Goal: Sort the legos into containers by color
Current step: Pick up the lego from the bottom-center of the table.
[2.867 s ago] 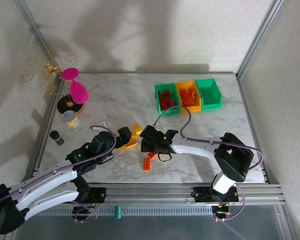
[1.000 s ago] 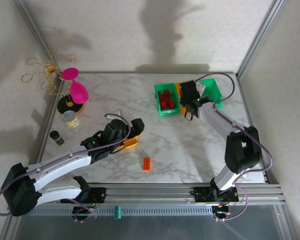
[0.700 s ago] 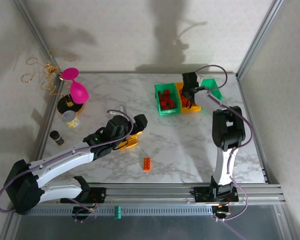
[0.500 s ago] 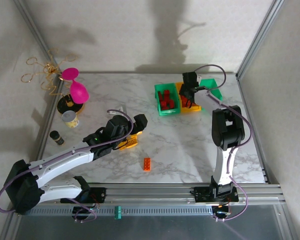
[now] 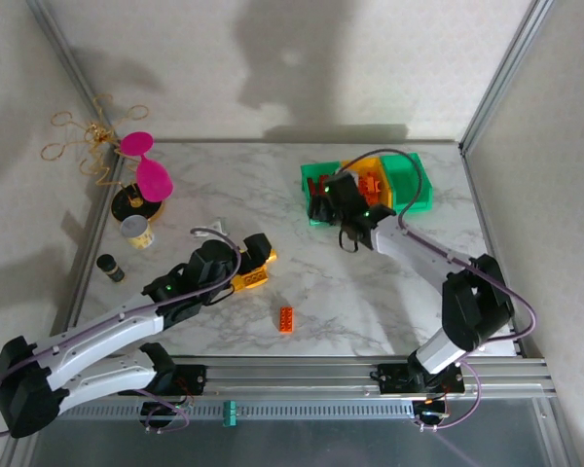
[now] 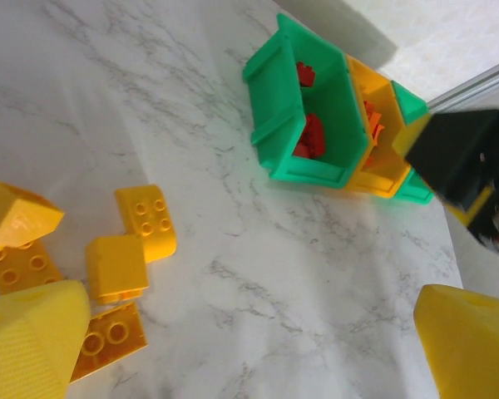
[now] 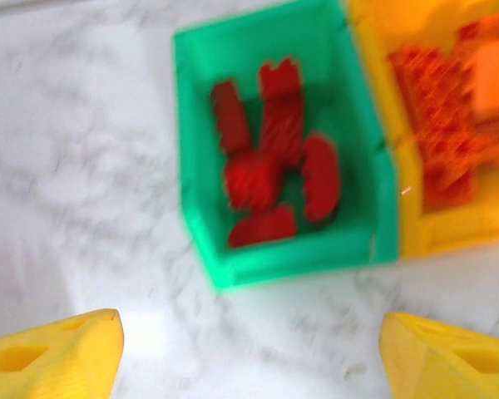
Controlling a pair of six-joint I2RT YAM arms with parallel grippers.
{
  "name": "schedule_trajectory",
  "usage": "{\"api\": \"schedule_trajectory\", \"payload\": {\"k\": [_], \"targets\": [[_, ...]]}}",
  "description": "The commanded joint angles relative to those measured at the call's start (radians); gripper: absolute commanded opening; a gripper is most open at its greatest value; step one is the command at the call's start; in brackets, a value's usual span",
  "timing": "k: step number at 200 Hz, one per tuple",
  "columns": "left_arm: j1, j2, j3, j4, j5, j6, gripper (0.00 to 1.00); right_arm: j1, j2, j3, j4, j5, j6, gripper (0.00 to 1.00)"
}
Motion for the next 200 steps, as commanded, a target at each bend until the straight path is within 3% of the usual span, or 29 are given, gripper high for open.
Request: {"api": "schedule_trajectory", "payload": {"k": [1, 38, 68, 116, 200], "targets": [[0.007, -0.048, -0.041, -0.076, -0.043, -0.042, 1.0, 0.078, -0.068, -0.067, -0.084, -0.027, 0.033, 0.83], [0.008, -0.145, -0.119, -0.148, -0.062, -0.087, 1.0, 0.242, -0.148, -0.176, -0.144, -0.034, 0.126, 0.87], [0.007, -0.212, -0.157, -0.199, -0.071, -0.14, 1.0, 0.386, -0.177, -0.257, -0.074, -0.105, 0.199, 0.88], [0.007, -0.279, -0.187, -0.271, -0.104, -0.179, 1.0, 0.567, -0.099, -0.28, -0.049, -0.029, 0.29, 0.87], [0.008, -0.305, -0.176, -0.315, -0.145, -0.195, 1.0, 0.646, 0.134, -0.169, -0.093, 0.04, 0.292, 0.75]]}}
